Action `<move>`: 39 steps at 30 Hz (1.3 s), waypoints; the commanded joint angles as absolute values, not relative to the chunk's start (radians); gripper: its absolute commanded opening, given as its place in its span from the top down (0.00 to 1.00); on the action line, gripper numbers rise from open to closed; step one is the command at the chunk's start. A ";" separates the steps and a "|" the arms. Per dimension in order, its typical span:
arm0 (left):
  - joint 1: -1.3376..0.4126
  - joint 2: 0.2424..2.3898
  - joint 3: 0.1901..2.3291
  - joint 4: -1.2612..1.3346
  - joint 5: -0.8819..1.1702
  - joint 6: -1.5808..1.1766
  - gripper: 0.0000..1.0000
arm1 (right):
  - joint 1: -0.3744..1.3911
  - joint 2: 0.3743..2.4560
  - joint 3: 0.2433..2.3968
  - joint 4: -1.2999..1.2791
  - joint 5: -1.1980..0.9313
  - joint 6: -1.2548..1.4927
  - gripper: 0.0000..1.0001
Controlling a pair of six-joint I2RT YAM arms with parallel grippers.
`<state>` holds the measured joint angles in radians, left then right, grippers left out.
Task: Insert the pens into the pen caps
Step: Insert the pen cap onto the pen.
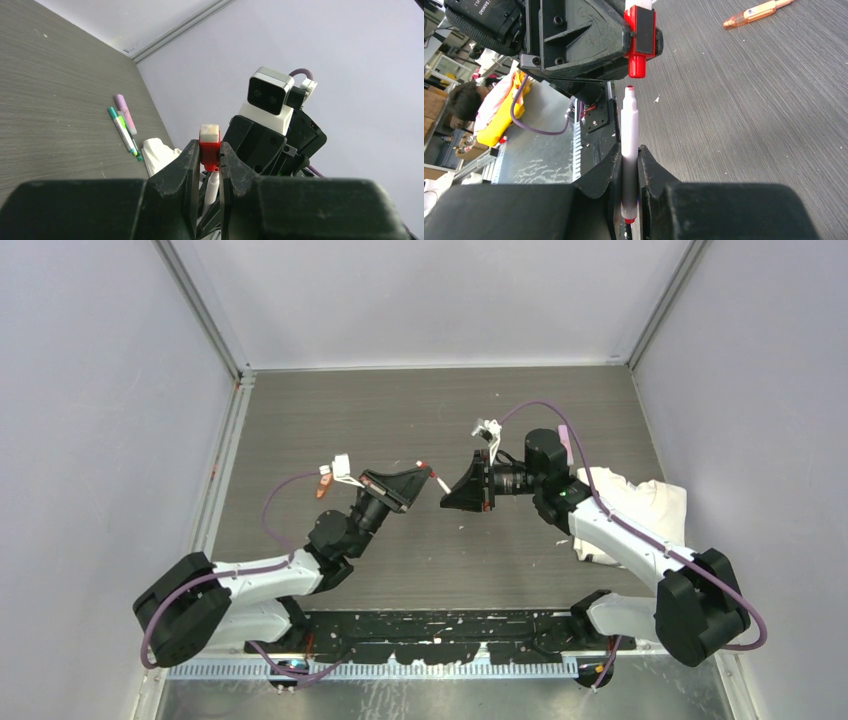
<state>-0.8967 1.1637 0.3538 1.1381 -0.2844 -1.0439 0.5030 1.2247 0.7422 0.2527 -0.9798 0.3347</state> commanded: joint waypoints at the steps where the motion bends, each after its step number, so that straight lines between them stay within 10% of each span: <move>1: -0.902 1.181 0.387 1.226 -0.275 -1.044 0.99 | 0.509 1.227 0.764 0.264 -0.967 0.319 0.99; 39: -0.907 1.200 0.396 1.190 -0.127 -0.982 0.99 | 0.509 1.229 0.779 0.229 -0.957 0.309 0.99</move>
